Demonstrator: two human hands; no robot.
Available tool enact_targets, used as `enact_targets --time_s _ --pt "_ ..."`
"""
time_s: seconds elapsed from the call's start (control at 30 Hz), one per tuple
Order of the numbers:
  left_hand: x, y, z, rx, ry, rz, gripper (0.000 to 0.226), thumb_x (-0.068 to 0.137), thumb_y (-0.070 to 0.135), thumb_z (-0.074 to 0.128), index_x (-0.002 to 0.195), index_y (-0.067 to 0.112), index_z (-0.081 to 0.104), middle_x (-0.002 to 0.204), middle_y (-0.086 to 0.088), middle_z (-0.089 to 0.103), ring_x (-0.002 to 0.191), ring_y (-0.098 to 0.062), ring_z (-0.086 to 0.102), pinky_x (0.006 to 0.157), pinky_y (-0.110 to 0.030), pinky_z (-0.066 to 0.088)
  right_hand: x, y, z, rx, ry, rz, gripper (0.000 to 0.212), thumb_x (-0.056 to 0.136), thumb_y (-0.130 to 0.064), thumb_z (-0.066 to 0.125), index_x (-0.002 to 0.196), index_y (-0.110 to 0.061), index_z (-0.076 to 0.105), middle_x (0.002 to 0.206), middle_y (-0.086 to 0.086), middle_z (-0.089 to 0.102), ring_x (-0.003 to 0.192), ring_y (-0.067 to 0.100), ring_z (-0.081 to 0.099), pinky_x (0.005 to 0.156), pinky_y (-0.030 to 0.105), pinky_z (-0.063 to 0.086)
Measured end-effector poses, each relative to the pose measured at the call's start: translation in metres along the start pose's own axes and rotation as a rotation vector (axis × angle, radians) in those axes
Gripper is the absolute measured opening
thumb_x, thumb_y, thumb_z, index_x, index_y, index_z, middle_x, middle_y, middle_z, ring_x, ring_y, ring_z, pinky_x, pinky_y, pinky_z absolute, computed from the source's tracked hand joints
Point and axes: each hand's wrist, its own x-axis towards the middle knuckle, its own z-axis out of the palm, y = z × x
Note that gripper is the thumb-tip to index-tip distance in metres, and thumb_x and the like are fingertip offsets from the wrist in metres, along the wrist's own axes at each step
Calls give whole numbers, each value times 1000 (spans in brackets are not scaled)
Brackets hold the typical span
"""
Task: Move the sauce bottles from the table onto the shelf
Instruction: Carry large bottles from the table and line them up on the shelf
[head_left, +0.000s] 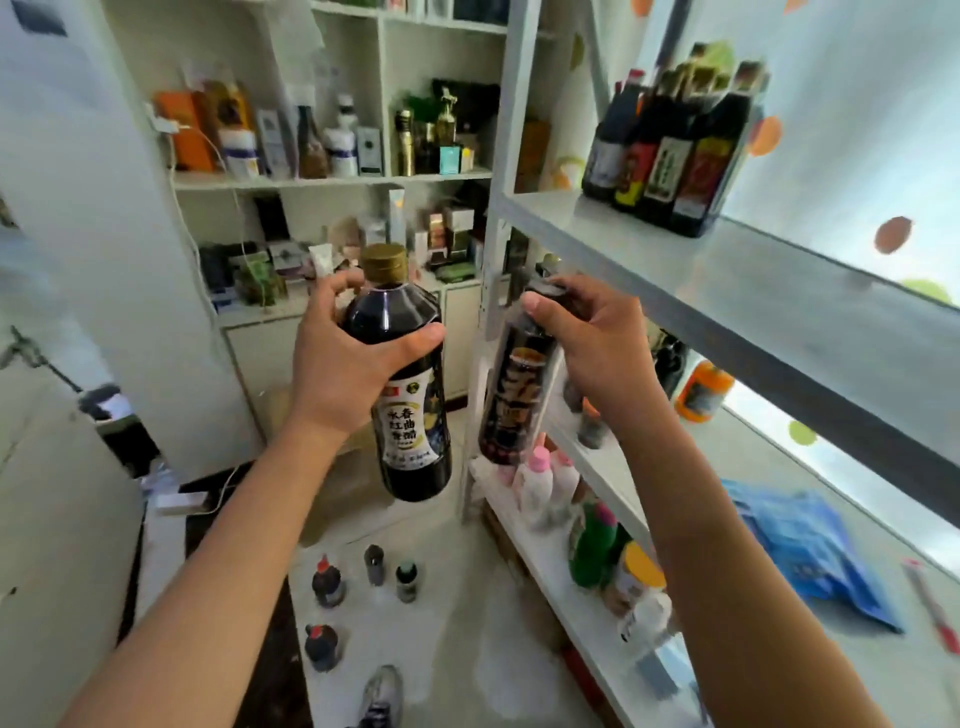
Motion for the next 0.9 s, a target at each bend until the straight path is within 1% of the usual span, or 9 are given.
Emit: enact_targets --time_s 0.1,0.23,0.3,0.4,0.5,0.6,0.7,0.8,0.9 --pt "43 2 42 -61 -35 11 68 49 52 89 104 46 49 110 14 63 98 -6 64 88 -36 56 42 8 -16 -42 81 -3 13 90 -28 73 86 -16 74 75 -3 74 66 7 67 60 26 51" --pt "117 12 94 -127 -87 65 71 52 51 89 111 27 57 104 14 66 93 -3 65 84 -31 57 113 18 -29 -110 147 -42 20 89 -25 74 76 -10 74 63 -10 67 60 1 58 60 15 44" --pt "153 20 116 -162 -95 95 70 52 52 88 110 27 58 103 13 67 93 -3 66 83 -31 57 153 23 -34 -139 193 -38 18 87 -28 76 77 -12 76 65 -10 69 62 1 61 62 17 46" --pt "209 30 142 -241 -117 126 69 53 49 89 111 28 57 104 13 67 92 -3 66 79 -27 57 216 26 -43 -231 249 -64 19 84 -34 77 76 -16 77 67 -8 71 63 5 63 66 27 48" --pt "268 45 165 -342 -149 166 75 54 47 89 116 23 55 108 8 67 93 -6 68 78 -27 57 276 23 -59 -272 299 -81 25 84 -35 75 82 -11 79 77 8 75 72 21 70 70 38 53" --pt "317 55 188 -393 -169 224 70 61 39 88 118 19 52 111 3 65 93 -5 68 75 -20 56 323 23 -75 -325 367 -103 43 81 -43 74 86 0 75 86 25 71 70 28 67 67 38 50" --pt "356 58 214 -431 -216 284 64 69 30 85 119 16 47 112 -2 63 88 -4 69 69 -17 54 357 30 -87 -397 425 -84 39 82 -47 73 82 -8 78 82 16 73 81 32 70 76 44 54" --pt "387 54 242 -445 -240 321 57 71 21 84 114 13 48 97 5 66 80 -1 70 66 -17 54 374 46 -94 -457 448 -71 38 82 -47 73 77 -10 76 75 11 72 76 32 68 64 38 49" --pt "417 48 276 -387 -278 332 61 60 40 90 107 21 56 101 2 70 87 -8 71 74 -31 60 386 61 -100 -541 418 -31 28 84 -43 72 74 -17 74 68 0 70 68 21 67 64 34 50"
